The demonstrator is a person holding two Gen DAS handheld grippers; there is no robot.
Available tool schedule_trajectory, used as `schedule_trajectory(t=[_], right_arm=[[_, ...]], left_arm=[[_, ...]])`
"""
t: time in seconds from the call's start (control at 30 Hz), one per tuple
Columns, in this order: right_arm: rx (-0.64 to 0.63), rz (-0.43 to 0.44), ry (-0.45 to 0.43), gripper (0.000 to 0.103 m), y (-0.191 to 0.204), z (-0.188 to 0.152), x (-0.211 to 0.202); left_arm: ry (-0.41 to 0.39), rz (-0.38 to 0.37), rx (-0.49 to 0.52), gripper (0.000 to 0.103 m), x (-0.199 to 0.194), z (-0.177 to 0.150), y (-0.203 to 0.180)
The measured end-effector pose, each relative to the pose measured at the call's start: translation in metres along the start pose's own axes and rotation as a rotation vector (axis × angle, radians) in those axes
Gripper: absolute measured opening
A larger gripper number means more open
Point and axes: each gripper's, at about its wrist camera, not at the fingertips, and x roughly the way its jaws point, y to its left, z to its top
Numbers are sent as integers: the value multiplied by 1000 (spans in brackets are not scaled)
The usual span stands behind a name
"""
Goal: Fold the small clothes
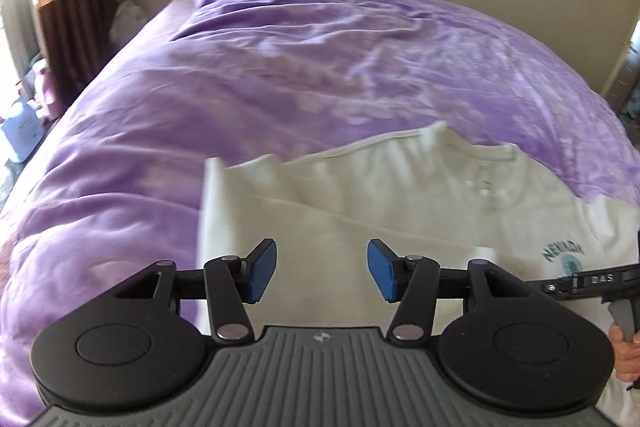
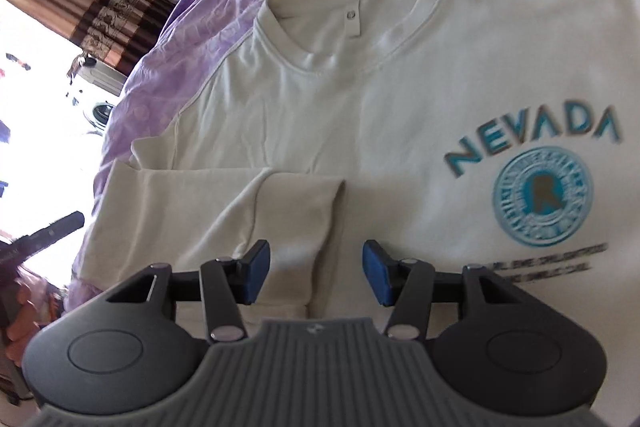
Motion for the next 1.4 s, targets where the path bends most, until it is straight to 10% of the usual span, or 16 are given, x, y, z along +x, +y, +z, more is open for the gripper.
schedule_trajectory(t=[0.1, 0.5, 0.8, 1.07, 1.17, 1.27, 1.4], right_arm=[[20, 43, 6, 1, 6, -1, 8], [-257, 106, -389, 0, 104, 54, -147], [-89, -159, -336, 0, -13, 64, -149], [-11, -201, -286, 0, -71, 58, -120], [-16, -212, -278, 1, -75, 57, -123], [-10, -223, -270, 1, -80, 56, -124], [5, -208, -269, 1, -85, 54, -128]], left_arm=[[-32, 33, -35, 62, -1, 1, 13], [-108, 43, -123, 62, -11, 27, 32], [-6, -17, -185, 62, 49, 22, 19], [86, 0, -316, 62, 114, 21, 25], [80, -60, -410, 45, 126, 17, 37], [66, -176, -474, 4, 130, 17, 44], [-43, -129, -394, 3, 98, 27, 37]])
